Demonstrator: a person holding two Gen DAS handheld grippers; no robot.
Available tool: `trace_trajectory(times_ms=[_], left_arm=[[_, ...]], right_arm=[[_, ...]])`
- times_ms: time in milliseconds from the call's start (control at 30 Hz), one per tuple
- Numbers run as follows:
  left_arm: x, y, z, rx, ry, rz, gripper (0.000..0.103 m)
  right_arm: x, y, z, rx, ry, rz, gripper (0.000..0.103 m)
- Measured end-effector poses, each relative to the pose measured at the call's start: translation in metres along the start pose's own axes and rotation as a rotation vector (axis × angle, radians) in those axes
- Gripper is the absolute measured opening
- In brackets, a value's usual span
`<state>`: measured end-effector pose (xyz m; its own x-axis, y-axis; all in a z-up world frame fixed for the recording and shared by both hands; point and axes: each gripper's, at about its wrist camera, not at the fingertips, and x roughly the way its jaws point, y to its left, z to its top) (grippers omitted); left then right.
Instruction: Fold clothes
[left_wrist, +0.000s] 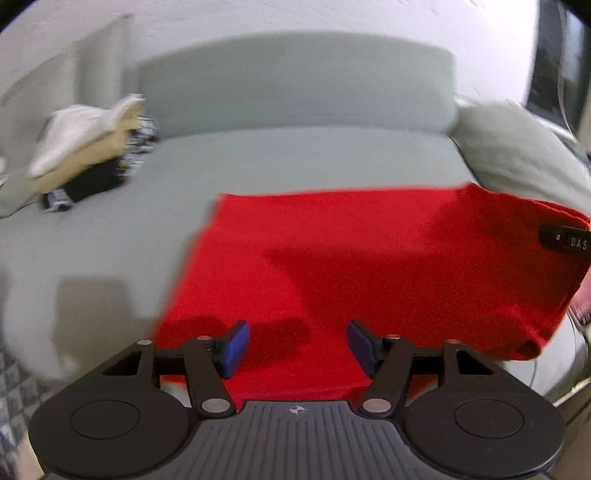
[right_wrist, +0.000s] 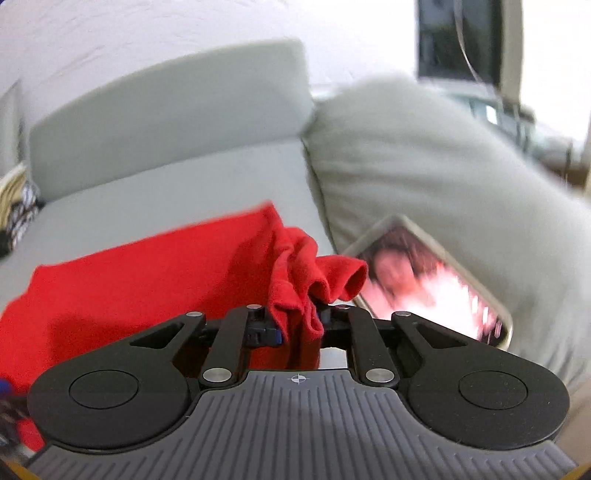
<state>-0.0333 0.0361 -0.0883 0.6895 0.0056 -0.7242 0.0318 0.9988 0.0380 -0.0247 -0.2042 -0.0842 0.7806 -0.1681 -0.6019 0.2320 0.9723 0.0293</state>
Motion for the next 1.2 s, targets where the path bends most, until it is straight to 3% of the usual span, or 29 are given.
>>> trace_trajectory(times_ms=[233, 400, 533, 667, 833, 933, 1033, 1200], left_arm=[[-0.034, 0.089, -0.017, -0.264, -0.062, 0.089, 0.064], [-0.036, 0.119, -0.027, -0.361, -0.062, 0.115, 0.064], [-0.029, 0.124, -0.029, -0.376, -0.041, 0.097, 0.064], [-0.024, 0.125, -0.026, -0.373, -0.037, 0.072, 0.064], [-0.024, 0.131, -0.027, -0.381, -0.038, 0.062, 0.064], [-0.023, 0.135, -0.027, -0.4, -0.036, 0.065, 0.064], [-0.023, 0.139, -0.027, -0.418, -0.04, 0.073, 0.064], [-0.026, 0.146, -0.027, -0.442, -0.047, 0.086, 0.064]], right_arm=[[-0.046, 0.123, 0.01, -0.33, -0.134, 0.164, 0.015], [-0.05, 0.207, -0.03, -0.503, -0.049, 0.296, 0.015], [-0.042, 0.236, -0.071, -0.621, 0.007, 0.283, 0.015], [-0.041, 0.236, -0.055, -0.529, 0.076, 0.285, 0.015], [-0.036, 0.208, 0.0, -0.079, 0.198, 0.42, 0.015], [-0.034, 0.195, 0.029, 0.074, 0.192, 0.48, 0.015], [-0.042, 0.197, 0.035, 0.051, 0.15, 0.477, 0.015], [-0.044, 0.219, 0.009, -0.061, 0.158, 0.499, 0.015]])
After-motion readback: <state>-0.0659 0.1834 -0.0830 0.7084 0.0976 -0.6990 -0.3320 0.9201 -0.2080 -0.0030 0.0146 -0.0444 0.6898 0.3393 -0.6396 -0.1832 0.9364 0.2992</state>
